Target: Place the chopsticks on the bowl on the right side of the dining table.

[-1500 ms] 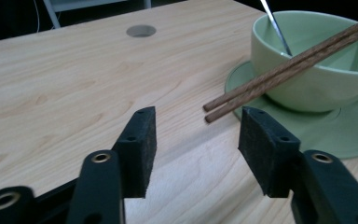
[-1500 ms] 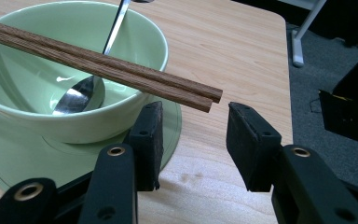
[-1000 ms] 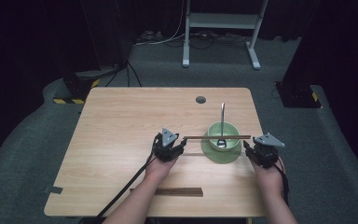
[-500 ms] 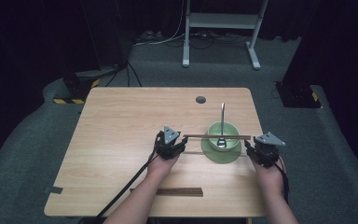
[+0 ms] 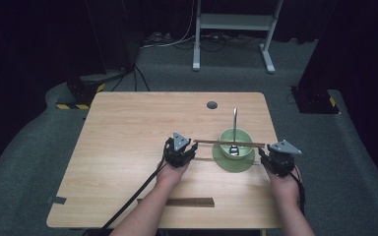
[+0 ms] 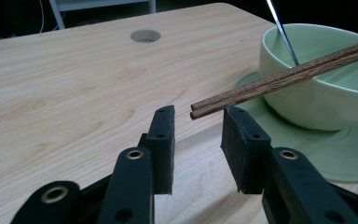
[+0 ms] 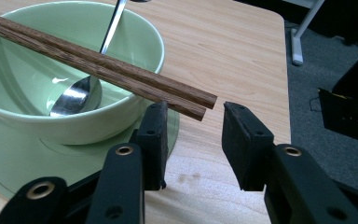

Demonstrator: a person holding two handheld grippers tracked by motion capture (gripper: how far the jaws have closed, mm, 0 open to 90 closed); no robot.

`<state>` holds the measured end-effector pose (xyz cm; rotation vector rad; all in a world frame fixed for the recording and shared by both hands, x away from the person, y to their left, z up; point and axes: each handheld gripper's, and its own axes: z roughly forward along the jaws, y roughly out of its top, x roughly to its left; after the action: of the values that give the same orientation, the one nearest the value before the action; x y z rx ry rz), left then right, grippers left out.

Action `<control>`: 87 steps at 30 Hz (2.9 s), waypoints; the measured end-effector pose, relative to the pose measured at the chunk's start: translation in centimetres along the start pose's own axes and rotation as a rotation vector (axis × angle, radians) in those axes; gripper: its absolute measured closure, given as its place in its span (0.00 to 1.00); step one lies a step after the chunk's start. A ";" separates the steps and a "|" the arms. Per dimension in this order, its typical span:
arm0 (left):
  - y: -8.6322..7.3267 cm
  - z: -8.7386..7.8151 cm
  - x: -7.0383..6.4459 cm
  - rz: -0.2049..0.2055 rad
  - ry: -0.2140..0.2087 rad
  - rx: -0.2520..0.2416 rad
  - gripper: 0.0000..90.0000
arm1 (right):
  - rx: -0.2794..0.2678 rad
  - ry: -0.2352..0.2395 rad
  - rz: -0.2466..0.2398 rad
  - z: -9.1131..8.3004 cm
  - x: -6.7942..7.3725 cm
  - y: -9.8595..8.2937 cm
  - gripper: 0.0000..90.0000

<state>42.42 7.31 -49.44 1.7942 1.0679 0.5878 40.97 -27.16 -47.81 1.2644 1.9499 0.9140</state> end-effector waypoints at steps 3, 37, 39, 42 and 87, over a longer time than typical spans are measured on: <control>-0.1 -0.3 0.0 -0.012 0.015 -0.007 0.77 | 0.001 0.002 0.003 0.0 0.0 -0.1 0.70; -0.6 -0.2 -0.6 -0.016 0.000 -0.023 0.90 | 0.007 0.004 0.003 0.1 0.1 -0.7 0.81; -0.6 -0.3 -0.6 -0.008 0.008 -0.022 0.89 | 0.005 0.005 0.005 0.1 0.0 -0.7 0.81; -0.7 -0.7 -0.4 -0.019 0.029 -0.031 0.85 | 0.004 0.005 0.005 0.1 -0.1 -0.6 0.80; -0.4 0.2 -0.7 -0.025 0.033 -0.010 0.90 | 0.003 0.000 0.005 0.3 -0.2 -0.4 0.82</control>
<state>42.01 6.67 -49.88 1.7657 1.1063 0.6091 41.07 -27.41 -48.23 1.2719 1.9501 0.9142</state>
